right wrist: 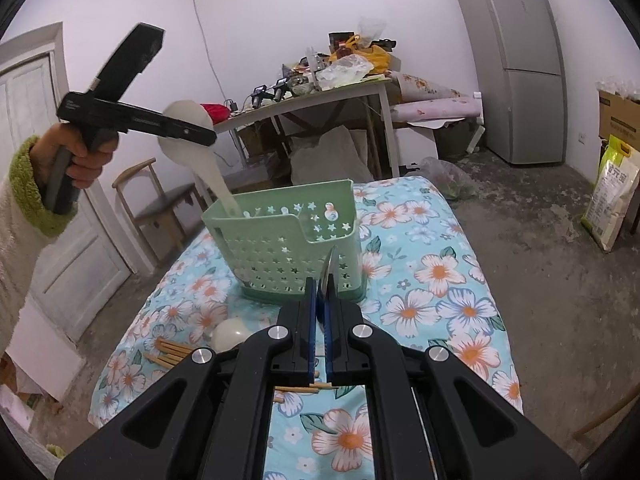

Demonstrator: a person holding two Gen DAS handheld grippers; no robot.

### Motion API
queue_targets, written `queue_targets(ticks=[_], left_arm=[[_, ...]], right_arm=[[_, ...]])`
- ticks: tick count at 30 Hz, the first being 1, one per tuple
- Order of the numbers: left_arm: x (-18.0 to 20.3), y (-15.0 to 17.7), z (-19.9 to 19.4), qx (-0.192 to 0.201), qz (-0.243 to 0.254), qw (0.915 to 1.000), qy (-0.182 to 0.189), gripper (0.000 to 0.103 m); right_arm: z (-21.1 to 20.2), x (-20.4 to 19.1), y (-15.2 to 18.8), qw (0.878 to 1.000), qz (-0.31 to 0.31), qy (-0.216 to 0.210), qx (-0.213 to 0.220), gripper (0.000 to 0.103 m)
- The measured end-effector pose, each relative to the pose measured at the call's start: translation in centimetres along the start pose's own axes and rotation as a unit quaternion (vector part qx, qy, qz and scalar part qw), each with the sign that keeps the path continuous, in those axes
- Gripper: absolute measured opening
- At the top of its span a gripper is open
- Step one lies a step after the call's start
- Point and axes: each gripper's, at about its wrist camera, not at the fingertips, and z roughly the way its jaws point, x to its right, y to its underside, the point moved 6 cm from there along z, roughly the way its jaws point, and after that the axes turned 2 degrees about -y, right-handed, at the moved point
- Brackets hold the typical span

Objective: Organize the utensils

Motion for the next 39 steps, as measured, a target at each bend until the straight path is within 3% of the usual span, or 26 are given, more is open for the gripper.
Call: queue_targets(ticks=[6, 11, 14, 17, 22, 26, 33, 39], left_arm=[[0.3, 0.9, 3.5, -0.035, -0.005, 0.9993, -0.014, 0.008], [-1.4, 1.9, 6.8, -0.057, -0.075, 0.9954, 0.017, 0.009], [-2.8, 2.1, 6.8, -0.029, -0.137, 0.9882, 0.062, 0.027], [-4.3, 2.2, 5.5, 0.015, -0.192, 0.9774, 0.088, 0.033], [-6.3, 3.3, 2.8, 0.087, -0.254, 0.9600, 0.081, 0.043], [-6.9, 6.4, 0.6, 0.132, -0.307, 0.9395, 0.077, 0.052], [-4.7, 13.5, -0.8, 0.152, -0.351, 0.9217, 0.065, 0.070], [-1.8, 19.0, 0.8, 0.118, -0.371, 0.9207, 0.034, 0.076]], right_arm=[[0.1, -0.1, 0.1, 1.000, 0.000, -0.003, -0.002, 0.003], [-0.3, 0.1, 0.0, 1.000, 0.000, 0.000, 0.002, 0.003], [-0.6, 0.6, -0.1, 1.000, 0.005, 0.002, 0.004, 0.003], [-0.7, 1.0, -0.3, 1.000, 0.013, -0.004, 0.006, 0.003], [-0.8, 1.2, -1.8, 0.998, 0.040, -0.047, 0.018, 0.003], [-1.4, 1.1, -4.9, 0.993, 0.053, -0.097, 0.050, 0.003], [-2.5, 0.4, -11.8, 0.975, 0.052, -0.180, 0.120, 0.003], [0.3, -0.3, -14.3, 0.970, 0.053, -0.202, 0.126, 0.003]])
